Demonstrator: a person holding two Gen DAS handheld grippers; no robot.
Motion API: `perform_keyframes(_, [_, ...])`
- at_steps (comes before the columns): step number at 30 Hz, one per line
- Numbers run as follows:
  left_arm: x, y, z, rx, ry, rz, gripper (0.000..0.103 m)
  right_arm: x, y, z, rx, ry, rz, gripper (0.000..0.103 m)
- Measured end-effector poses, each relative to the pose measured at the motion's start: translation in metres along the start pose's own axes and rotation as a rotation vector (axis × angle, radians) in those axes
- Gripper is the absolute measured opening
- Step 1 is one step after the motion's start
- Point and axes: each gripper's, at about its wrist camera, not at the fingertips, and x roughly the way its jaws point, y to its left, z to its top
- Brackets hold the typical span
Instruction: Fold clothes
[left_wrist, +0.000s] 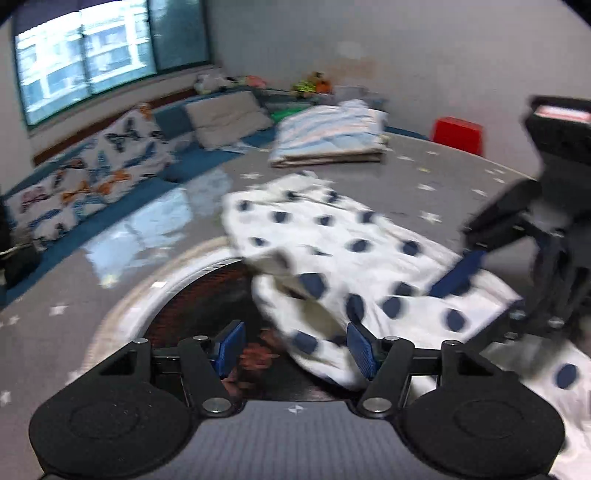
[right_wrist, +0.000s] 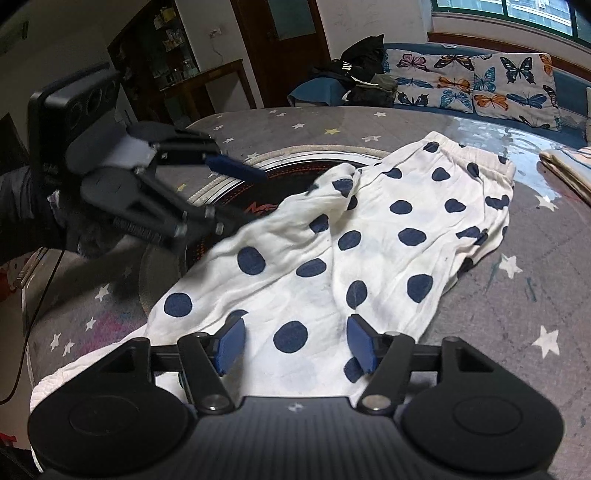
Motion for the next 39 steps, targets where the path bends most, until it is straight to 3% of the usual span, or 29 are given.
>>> perform_keyframes(5, [-0.006,-0.016,-0.003,0.015,-0.014,-0.057,0.064,0.000,-0.002,0.000,0.005,-0.006,0.007,0.064])
perform_keyframes(10, [-0.009,-0.035,-0.011,0.071,-0.012,-0.013,0.064,0.000,-0.001,-0.002,0.006,-0.011,0.004,0.064])
perform_keyframes(14, [-0.004,-0.032,-0.012,0.017,0.022,0.024,0.059,0.000,-0.001,-0.001,0.008,-0.011,0.003,0.064])
perform_keyframes(18, [-0.006,-0.032,-0.014,-0.001,0.019,0.149,0.059,0.001,-0.001,-0.001,0.009,-0.014,0.002,0.064])
perform_keyframes(27, [-0.005,-0.020,-0.012,-0.104,0.008,0.163,0.057,0.001,0.001,-0.002,0.009,-0.017,-0.007,0.065])
perform_keyframes(29, [0.000,-0.022,-0.011,-0.119,0.015,0.180,0.052,0.001,0.002,-0.002,0.008,-0.017,-0.011,0.065])
perform_keyframes(32, [0.007,-0.023,-0.013,-0.124,0.030,0.206,0.033,0.002,0.003,-0.002,-0.002,-0.017,-0.022,0.065])
perform_keyframes(36, [0.008,-0.015,-0.022,-0.166,0.077,0.306,0.010,0.002,0.006,-0.003,-0.012,-0.015,-0.035,0.065])
perform_keyframes(39, [-0.003,-0.001,-0.033,-0.225,0.100,0.383,0.009,0.002,0.007,-0.003,-0.010,-0.016,-0.040,0.065])
